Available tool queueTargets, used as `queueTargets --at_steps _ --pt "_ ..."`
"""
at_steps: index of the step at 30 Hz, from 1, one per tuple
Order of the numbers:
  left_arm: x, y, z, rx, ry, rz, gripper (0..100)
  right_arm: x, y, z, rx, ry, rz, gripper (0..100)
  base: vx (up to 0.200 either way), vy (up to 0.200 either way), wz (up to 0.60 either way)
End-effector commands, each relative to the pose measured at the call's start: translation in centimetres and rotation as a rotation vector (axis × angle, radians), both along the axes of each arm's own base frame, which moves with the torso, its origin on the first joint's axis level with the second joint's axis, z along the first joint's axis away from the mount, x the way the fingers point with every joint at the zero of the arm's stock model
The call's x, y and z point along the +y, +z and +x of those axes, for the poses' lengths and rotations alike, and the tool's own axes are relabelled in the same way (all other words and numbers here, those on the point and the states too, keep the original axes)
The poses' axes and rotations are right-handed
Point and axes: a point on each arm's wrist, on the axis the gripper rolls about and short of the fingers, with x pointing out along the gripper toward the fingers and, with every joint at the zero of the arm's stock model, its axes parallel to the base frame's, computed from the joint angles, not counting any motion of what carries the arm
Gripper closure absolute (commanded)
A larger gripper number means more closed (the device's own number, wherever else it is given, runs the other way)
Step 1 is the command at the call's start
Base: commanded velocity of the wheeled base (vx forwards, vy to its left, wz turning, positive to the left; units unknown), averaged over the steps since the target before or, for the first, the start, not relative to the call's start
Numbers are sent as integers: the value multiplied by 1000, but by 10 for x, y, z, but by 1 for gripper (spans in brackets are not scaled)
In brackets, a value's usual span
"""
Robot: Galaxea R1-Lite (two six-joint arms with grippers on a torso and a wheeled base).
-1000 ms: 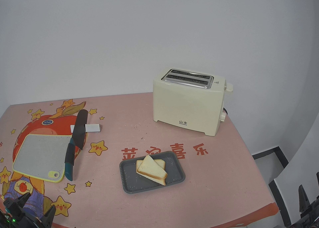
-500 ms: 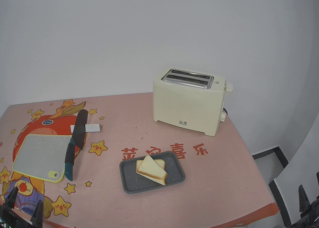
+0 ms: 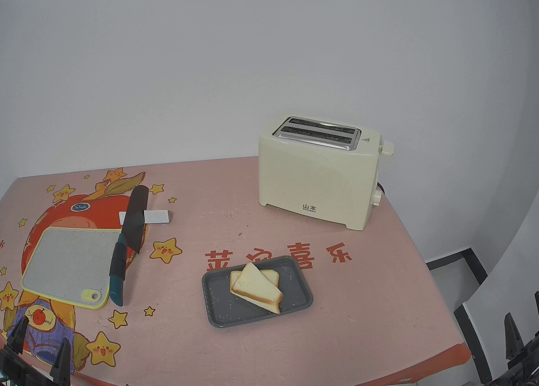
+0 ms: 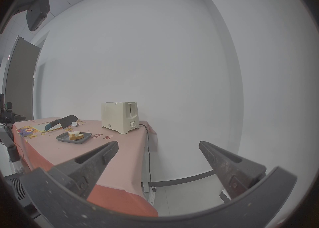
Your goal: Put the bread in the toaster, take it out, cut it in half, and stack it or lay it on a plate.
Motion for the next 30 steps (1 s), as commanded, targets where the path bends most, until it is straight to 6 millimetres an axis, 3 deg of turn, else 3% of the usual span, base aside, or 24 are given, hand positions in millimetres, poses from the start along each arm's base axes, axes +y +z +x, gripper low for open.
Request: queueTargets --at_steps 1,30 --pt "0 -4 1 20 1 0 0 0 -5 0 1 1 0 0 0 0 0" --pt "0 -4 1 18 0 0 0 0 -5 0 0 -3 -3 0 0 0 0"
